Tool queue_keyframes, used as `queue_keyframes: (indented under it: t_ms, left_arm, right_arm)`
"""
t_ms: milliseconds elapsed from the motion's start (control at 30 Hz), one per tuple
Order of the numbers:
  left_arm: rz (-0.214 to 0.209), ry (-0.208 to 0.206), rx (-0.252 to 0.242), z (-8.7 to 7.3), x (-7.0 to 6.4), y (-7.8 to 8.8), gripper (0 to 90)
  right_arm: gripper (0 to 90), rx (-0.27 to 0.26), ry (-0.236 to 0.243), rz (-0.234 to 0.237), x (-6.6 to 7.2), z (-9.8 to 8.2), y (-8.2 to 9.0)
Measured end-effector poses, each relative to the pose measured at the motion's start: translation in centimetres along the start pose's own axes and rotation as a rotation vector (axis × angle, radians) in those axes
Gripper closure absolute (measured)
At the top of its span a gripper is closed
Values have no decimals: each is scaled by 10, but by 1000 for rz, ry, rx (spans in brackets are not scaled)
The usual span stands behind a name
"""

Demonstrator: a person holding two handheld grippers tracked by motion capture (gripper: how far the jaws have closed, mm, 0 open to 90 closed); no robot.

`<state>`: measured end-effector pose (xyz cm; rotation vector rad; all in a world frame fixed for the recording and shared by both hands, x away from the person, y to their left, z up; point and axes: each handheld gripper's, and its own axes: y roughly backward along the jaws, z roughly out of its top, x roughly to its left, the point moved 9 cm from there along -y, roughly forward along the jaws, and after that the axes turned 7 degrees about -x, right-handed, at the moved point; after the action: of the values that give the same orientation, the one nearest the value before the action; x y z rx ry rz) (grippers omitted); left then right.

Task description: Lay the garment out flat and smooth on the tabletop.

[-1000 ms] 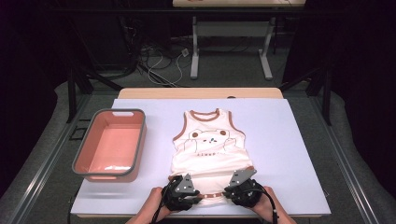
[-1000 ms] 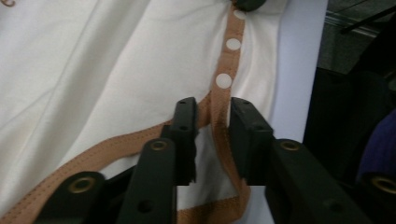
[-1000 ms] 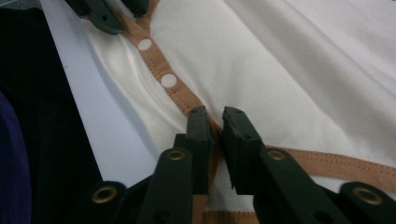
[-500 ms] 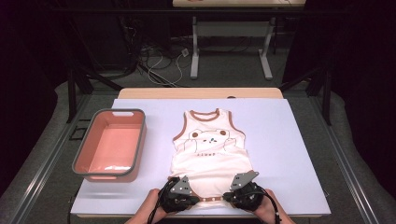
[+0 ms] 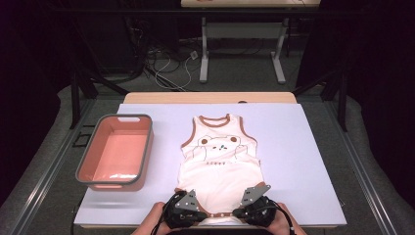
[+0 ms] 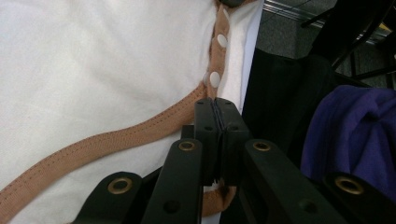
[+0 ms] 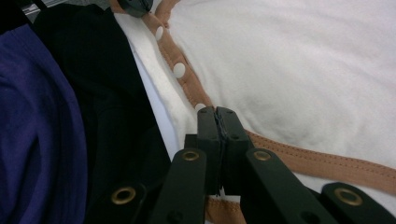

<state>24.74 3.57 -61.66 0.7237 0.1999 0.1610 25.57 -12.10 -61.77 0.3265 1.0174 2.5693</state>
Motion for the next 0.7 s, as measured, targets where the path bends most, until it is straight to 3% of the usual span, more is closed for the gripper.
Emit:
queue_keyframes:
  t_ms: [467, 533, 567, 633, 667, 700]
  left_arm:
    - [-49, -15, -2, -4, -6, 5, 885]
    - [-55, -12, -3, -4, -6, 5, 880]
    - [-58, -12, 3, -4, -6, 6, 868]
    - [-47, -9, -3, -3, -5, 8, 803]
    - [-35, -5, -5, -1, -3, 9, 715]
    - [-25, -1, -21, 1, -1, 12, 659]
  right_arm:
    - [899, -4, -14, 120, 15, -2, 1]
    - [893, -11, -20, 120, 16, -1, 1]
    - [880, 10, -21, 123, 16, -3, 2]
    - [768, 6, -21, 126, 13, -2, 4]
    - [675, -13, -36, 128, 12, 1, 6]
    - [639, -26, -46, 122, 8, 3, 9]
